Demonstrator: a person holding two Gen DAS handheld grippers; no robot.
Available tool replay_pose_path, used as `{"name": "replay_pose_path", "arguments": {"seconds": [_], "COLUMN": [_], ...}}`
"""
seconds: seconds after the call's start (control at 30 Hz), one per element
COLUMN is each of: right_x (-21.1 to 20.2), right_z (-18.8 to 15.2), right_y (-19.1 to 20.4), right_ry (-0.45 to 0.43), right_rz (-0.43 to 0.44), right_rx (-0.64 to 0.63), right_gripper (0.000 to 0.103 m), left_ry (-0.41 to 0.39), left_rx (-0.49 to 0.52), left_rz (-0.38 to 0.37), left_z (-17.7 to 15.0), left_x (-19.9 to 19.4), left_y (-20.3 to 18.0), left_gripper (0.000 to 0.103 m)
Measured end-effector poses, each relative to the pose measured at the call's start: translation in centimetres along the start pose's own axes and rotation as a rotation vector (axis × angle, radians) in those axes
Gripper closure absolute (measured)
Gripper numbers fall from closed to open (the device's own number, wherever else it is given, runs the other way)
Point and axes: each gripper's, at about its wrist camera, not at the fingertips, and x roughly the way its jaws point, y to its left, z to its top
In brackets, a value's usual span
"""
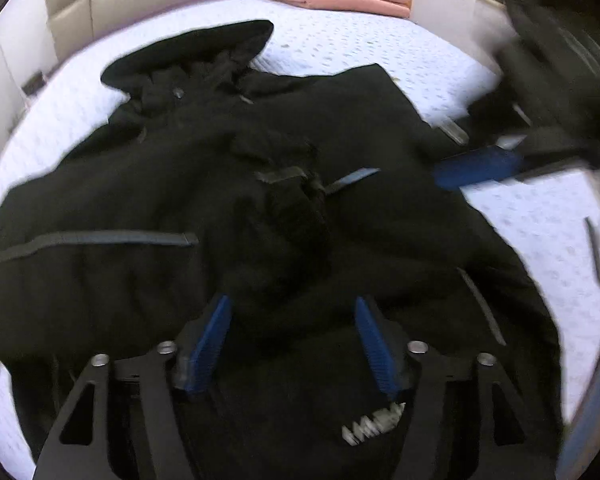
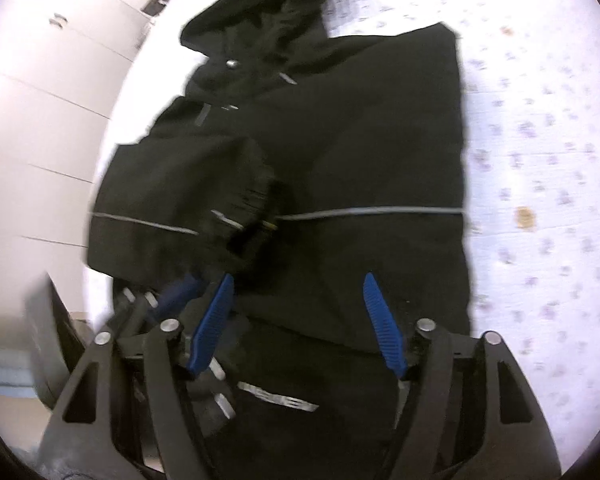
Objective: Fold large clothes
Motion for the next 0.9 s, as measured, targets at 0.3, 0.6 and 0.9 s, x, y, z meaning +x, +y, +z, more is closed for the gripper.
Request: {"name": "replay_pose_path", "arguments": {"seconds": [0.3, 0.6, 0.9], "right_x": [7.0, 1.2, -1.5], "right_z": [2.0, 1.2, 1.3], "right_y": [2.4, 7.8, 0.8], "right_ry": [0.08, -0.068, -0.108], "right_rz": [0.084, -0.027, -0.271], "right_rx": [0.067, -0.114, -0.061], "right_gripper": [0.033, 0.084, 0.08], "left_ry": [0.057, -0.092, -0.05], "left_rx": [-0.235, -0.337, -0.283], "left_rz": [0.043, 0.231, 0.138], "left_z": [-4.7, -3.3, 0.3], "left_x": [-3.8, -10.1, -4.8], "left_y": [4.7, 12.7, 15.3], "left_gripper": [0.035, 0.035, 0.035]}}
